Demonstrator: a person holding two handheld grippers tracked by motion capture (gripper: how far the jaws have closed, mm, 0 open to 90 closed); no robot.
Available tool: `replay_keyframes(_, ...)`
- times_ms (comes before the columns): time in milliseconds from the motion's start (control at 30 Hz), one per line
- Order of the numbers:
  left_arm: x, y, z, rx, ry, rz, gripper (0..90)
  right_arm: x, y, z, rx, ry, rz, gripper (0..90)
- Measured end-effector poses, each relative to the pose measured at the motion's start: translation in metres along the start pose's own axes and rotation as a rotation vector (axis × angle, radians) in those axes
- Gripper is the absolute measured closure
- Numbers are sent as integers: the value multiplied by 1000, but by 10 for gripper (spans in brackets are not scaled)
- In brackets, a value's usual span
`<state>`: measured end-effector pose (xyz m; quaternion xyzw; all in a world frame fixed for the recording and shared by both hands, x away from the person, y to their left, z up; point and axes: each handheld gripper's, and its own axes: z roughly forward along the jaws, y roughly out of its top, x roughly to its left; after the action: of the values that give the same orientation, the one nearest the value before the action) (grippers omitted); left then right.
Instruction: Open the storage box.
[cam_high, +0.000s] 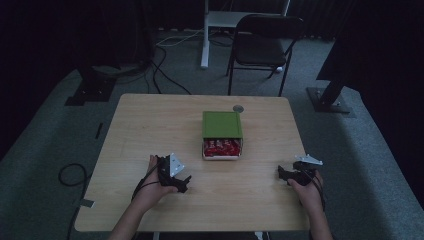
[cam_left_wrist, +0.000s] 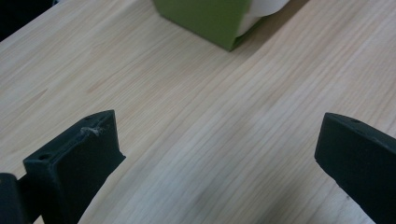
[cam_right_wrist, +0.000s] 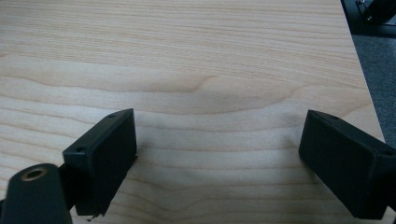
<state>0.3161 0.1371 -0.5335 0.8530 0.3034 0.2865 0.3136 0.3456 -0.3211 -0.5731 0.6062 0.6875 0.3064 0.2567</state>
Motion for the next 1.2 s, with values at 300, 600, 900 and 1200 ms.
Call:
replay_keyframes(300, -14, 12, 9, -1, -13, 61, 7, 0, 0, 0, 0, 0, 0, 106)
replay_keyframes(600, -29, 27, 18, -50, -16, 112, 8, 0, 0, 0, 0, 0, 0, 106)
replay_keyframes(900, -44, 43, 21, -99, -26, 185, 8, 0, 0, 0, 1, 0, 1, 106)
replay_keyframes(1200, -57, 59, 27, -114, -13, 314, 64, 0, 0, 0, 1, 0, 1, 106)
